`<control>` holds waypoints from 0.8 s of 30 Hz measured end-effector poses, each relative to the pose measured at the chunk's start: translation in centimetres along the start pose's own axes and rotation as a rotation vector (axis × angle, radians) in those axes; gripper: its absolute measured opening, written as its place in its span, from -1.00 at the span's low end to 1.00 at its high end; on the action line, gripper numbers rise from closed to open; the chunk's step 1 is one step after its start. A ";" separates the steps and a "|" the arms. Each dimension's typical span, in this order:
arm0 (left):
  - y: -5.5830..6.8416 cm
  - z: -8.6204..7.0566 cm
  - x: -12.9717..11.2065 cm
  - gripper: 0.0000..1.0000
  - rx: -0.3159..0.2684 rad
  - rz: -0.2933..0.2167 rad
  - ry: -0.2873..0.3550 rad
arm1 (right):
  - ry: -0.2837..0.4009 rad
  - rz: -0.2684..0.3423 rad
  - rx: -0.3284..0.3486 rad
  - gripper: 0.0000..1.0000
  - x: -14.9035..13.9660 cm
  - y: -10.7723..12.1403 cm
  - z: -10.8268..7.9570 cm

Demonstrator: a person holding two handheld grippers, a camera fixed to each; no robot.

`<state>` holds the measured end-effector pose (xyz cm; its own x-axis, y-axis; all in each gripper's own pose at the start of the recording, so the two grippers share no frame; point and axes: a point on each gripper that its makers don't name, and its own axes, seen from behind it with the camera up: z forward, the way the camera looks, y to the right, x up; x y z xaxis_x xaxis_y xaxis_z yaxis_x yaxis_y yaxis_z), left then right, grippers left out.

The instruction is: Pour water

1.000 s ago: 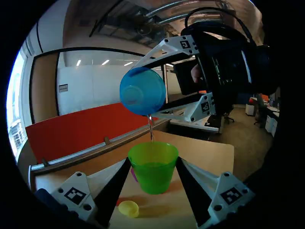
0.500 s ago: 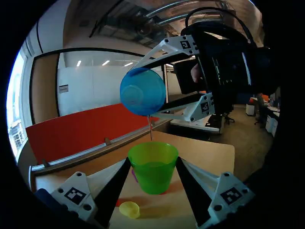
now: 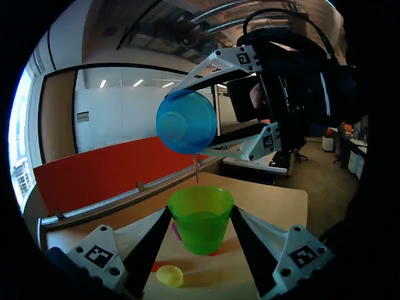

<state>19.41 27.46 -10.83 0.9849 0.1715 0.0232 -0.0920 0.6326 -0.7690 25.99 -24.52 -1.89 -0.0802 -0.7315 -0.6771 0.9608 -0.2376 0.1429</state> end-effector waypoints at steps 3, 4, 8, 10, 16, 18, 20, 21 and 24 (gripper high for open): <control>-0.1 0.0 0.0 0.72 0.001 0.000 0.001 | -0.001 -0.008 -0.001 0.79 -0.1 0.1 0.0; -0.1 0.0 0.1 0.72 0.002 -0.001 0.001 | -0.001 -0.009 -0.001 0.78 -0.1 0.1 -0.1; -0.2 0.0 0.1 0.72 0.004 -0.003 0.003 | -0.001 -0.016 -0.003 0.78 -0.1 0.2 -0.1; -0.2 0.0 0.1 0.72 0.004 -0.003 0.003 | 0.000 -0.020 -0.004 0.78 0.0 0.3 -0.1; -0.1 0.0 0.2 0.72 0.002 -0.001 0.004 | 0.000 -0.028 -0.009 0.78 0.0 0.6 -0.1; 0.0 0.0 0.3 0.72 0.001 0.000 0.004 | 0.000 -0.032 -0.011 0.78 0.1 0.6 -0.2; 0.0 0.1 0.3 0.72 0.000 0.000 0.005 | -0.001 -0.039 -0.012 0.78 0.1 0.7 -0.2; 0.0 0.1 0.3 0.72 -0.001 0.000 0.005 | -0.002 -0.043 -0.012 0.79 0.1 0.7 -0.2; 0.0 0.1 0.4 0.72 -0.002 0.001 0.006 | -0.004 -0.057 -0.015 0.77 0.1 0.7 -0.3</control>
<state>19.80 27.63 -10.71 0.9857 0.1676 0.0182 -0.0931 0.6312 -0.7700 26.71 -24.58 -2.09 -0.1363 -0.7196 -0.6809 0.9584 -0.2698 0.0933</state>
